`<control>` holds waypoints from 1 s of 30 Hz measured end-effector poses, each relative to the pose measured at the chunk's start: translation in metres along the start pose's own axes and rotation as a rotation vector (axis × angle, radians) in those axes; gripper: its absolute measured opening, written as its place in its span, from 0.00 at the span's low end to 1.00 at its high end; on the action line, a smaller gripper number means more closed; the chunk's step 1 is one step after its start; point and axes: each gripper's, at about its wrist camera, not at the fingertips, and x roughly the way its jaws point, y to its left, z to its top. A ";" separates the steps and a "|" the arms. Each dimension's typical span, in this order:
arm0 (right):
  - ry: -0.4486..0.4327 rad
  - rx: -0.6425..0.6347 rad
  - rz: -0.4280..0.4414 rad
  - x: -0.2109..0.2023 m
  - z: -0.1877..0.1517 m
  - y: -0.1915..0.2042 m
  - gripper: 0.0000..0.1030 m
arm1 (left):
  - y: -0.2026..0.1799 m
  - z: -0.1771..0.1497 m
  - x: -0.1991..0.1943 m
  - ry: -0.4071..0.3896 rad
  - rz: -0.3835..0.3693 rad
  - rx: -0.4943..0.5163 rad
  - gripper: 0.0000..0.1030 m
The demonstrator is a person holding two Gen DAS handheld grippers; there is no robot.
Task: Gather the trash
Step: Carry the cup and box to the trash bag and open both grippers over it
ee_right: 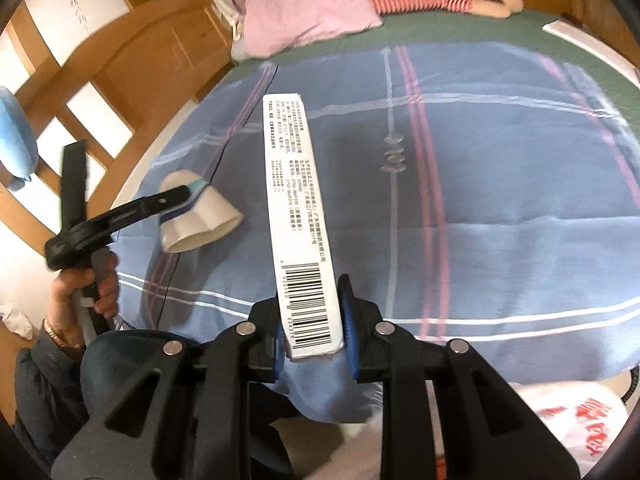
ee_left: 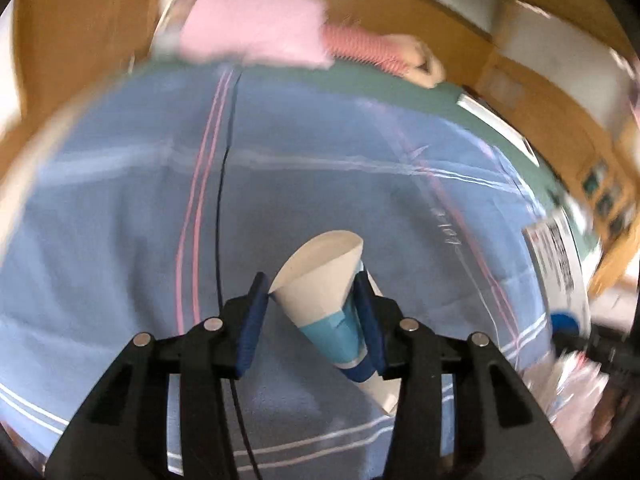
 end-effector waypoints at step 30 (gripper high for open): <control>0.137 0.031 -0.211 -0.149 -0.118 -0.105 0.23 | -0.281 -0.110 -0.104 0.075 -0.274 0.395 0.44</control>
